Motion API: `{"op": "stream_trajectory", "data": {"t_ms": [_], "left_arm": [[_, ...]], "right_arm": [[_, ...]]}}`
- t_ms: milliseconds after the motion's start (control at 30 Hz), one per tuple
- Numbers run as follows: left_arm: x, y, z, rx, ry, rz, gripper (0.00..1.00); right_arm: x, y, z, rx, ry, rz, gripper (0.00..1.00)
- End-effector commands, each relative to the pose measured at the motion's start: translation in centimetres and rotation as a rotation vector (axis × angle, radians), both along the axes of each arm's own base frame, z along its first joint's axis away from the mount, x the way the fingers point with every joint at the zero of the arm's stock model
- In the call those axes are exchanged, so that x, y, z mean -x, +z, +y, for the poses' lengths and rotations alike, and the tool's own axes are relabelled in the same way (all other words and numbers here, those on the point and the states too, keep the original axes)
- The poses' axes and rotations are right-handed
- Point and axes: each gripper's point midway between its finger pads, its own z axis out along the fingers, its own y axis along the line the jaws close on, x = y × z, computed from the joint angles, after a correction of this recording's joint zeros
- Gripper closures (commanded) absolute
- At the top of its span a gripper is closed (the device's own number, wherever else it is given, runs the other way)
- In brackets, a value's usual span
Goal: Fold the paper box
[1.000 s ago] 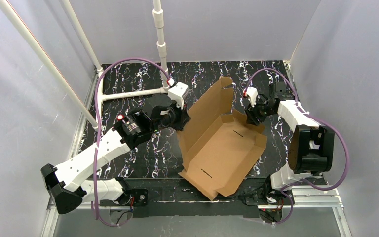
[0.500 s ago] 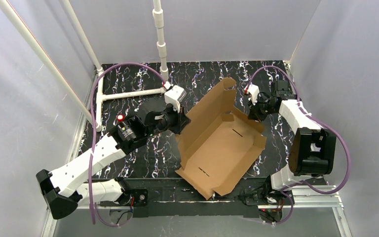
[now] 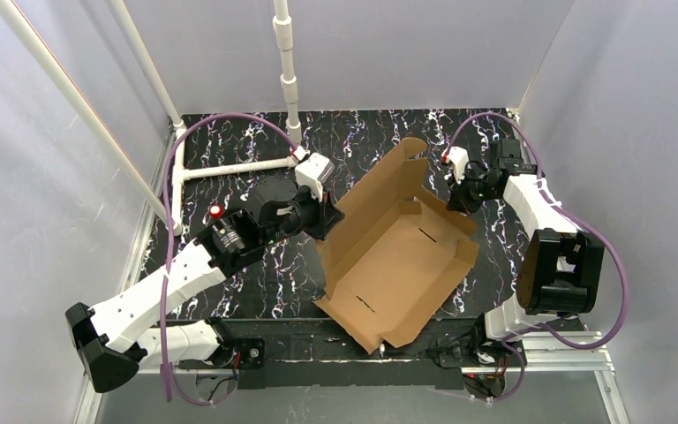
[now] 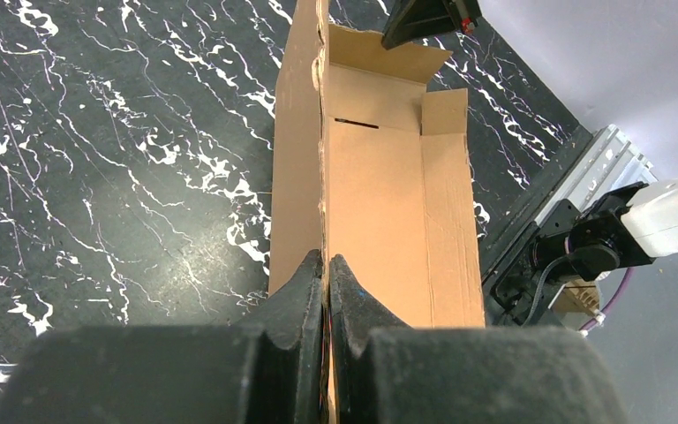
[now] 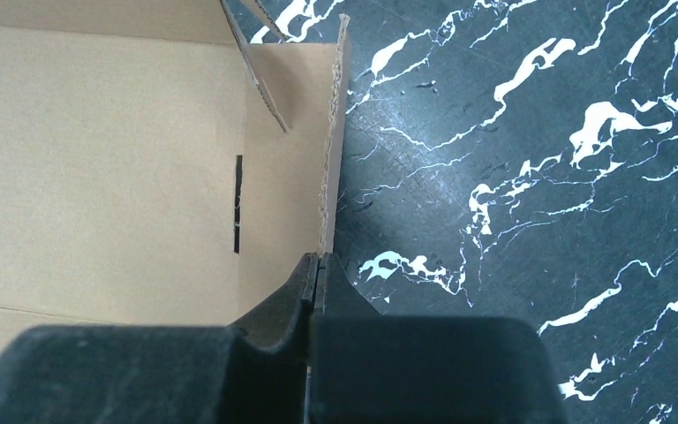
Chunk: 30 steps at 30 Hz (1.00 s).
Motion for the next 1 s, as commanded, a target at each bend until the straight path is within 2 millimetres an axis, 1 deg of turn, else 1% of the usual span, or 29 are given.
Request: {"op": "stream_trajectory", "data": {"t_ms": [0, 100, 267, 400, 500, 633, 733, 767, 800, 967], "left_arm": [[-0.5, 1.9, -0.2, 0.060, 0.001, -0.045, 1.00], [0.0, 2.1, -0.2, 0.064, -0.028, -0.043, 1.00], [-0.1, 2.2, 0.4, 0.045, -0.028, -0.045, 1.00], [-0.3, 2.2, 0.8, 0.019, -0.026, -0.034, 1.00], [-0.9, 2.5, 1.4, 0.011, -0.004, -0.030, 1.00], [-1.9, 4.3, 1.5, 0.012, 0.003, -0.035, 1.00], [-2.6, 5.4, 1.5, -0.007, -0.012, -0.037, 1.00], [-2.9, 5.8, 1.4, -0.009, -0.016, -0.034, 1.00], [-3.2, 6.7, 1.3, -0.004, -0.019, -0.037, 1.00], [-4.5, 8.3, 1.1, -0.022, -0.016, -0.035, 1.00]], "right_arm": [[-0.6, 2.5, 0.0, -0.020, -0.011, -0.039, 0.99], [-0.9, 3.0, -0.1, -0.013, -0.014, -0.044, 0.99], [-1.5, 3.4, 0.1, -0.021, -0.019, -0.055, 0.99], [-2.3, 3.7, 0.4, -0.037, -0.031, -0.083, 0.99], [-2.9, 3.7, 1.0, -0.041, -0.022, -0.133, 0.99], [-3.5, 4.0, 1.7, -0.065, -0.036, -0.191, 0.99], [-3.8, 5.5, 2.1, -0.103, -0.051, -0.270, 0.99], [-3.7, 5.9, 2.4, -0.122, -0.044, -0.286, 0.99], [-3.5, 6.4, 2.7, -0.139, -0.031, -0.308, 0.99], [-2.5, 8.5, 3.9, -0.222, 0.000, -0.433, 0.99]]}}
